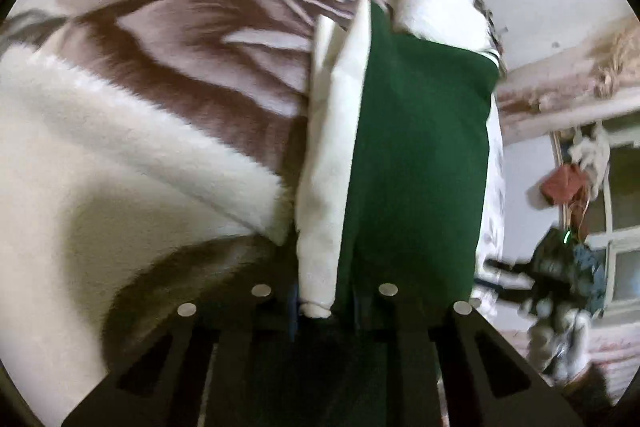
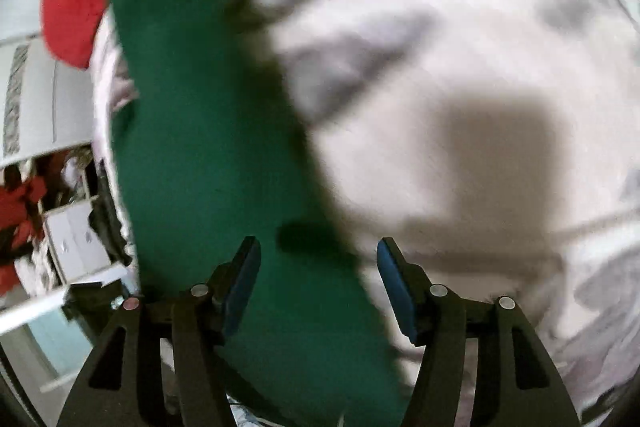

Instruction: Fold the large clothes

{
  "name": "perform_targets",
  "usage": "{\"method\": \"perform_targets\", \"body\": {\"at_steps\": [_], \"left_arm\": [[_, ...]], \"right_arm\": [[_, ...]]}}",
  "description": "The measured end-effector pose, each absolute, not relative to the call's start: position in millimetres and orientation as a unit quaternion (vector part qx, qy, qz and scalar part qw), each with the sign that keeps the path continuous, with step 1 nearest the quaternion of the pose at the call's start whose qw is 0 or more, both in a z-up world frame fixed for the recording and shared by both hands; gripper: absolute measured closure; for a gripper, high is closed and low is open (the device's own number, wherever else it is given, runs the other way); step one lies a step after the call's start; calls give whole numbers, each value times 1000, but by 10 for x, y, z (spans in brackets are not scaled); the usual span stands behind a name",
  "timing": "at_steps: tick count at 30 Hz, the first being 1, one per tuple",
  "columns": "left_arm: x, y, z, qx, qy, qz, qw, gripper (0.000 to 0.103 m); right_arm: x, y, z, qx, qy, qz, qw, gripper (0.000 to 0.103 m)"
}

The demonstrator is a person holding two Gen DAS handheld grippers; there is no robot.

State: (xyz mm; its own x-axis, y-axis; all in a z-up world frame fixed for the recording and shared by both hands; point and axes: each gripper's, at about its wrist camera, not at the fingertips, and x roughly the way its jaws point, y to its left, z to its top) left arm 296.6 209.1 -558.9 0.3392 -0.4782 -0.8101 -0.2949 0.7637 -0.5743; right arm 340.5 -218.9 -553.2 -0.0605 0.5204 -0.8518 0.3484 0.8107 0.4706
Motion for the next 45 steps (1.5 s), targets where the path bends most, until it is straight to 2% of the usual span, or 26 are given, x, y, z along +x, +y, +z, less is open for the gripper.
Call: {"method": "perform_targets", "body": {"at_steps": [5,8,11,17,20,22,26,29,32,33,34,35,36,40,45], "left_arm": [[2889,2194,-5783,-389,593,-75,701,75],[2649,2202,-5601,-394,608,-90,683,71],[2168,2174,-5374,-372,606,-83,698,46],[1101,2008,-5623,-385,641,-66,661,44],[785,1849,-5867,-376,660,-72,647,44],[688,1775,-6005,-387,666,-85,632,43],[711,1694,-6080,-396,652,-95,640,34],[764,1642,-6075,-398,640,-97,650,33],[821,1574,-6036,-404,619,-94,667,34],[811,1570,-6012,-406,608,-92,675,34],[803,1552,-5990,-406,598,-87,685,41],[778,1551,-5962,-401,596,-76,692,63],[732,1571,-5921,-408,586,-78,695,76],[576,1567,-5727,-434,561,-85,700,84],[272,1307,-5447,-454,564,-80,685,85]], "right_arm": [[2987,-2242,-5635,298,730,94,609,40],[2663,-2280,-5676,301,729,116,604,31],[2176,-2313,-5839,306,742,151,577,30],[1085,-2182,-6450,369,770,239,463,29],[778,-2128,-6587,397,751,269,454,29],[713,-2152,-6607,416,736,278,456,25],[627,-1999,-6665,450,719,321,421,25],[538,-1684,-6743,448,727,344,391,25],[487,-1410,-6786,429,732,342,404,28],[482,-1375,-6779,424,734,339,409,39],[458,-1347,-6762,412,740,323,422,57],[428,-1357,-6747,417,739,315,426,59],[373,-1386,-6699,425,733,309,433,67],[118,-1513,-6373,432,720,298,454,77],[-309,-1680,-6058,422,731,297,446,78]]}}
